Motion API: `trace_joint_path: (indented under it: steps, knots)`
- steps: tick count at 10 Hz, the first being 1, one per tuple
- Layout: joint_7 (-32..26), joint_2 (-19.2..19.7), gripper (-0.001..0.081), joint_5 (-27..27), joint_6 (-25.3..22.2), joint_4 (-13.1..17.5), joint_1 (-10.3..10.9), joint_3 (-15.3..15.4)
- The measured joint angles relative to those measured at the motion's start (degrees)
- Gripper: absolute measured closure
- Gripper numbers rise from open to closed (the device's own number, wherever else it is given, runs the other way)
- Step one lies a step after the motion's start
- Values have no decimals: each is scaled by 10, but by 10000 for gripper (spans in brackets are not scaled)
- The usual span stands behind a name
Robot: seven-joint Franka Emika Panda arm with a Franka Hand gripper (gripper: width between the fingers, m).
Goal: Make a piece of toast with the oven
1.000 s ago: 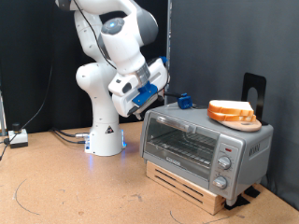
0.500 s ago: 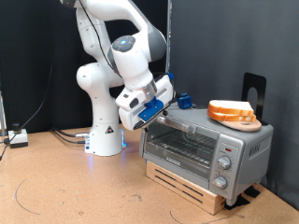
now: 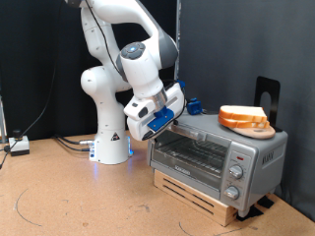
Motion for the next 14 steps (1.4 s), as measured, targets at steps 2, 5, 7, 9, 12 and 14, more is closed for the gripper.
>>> trace_joint_path:
  steps: [2,5,7,9,12,14]
  knots:
    - [3,8,-1,0,6,5,-8,-1]
    - [3,30,-1,-2,22,13,-16,-2]
    - [1,49,-1,-2,29,15,-17,-3]
    - [-4,60,-1,-2,35,17,-17,-6]
    - [-10,68,-1,3,45,20,-17,-9]
    - [-24,68,-1,13,43,26,-17,-10]
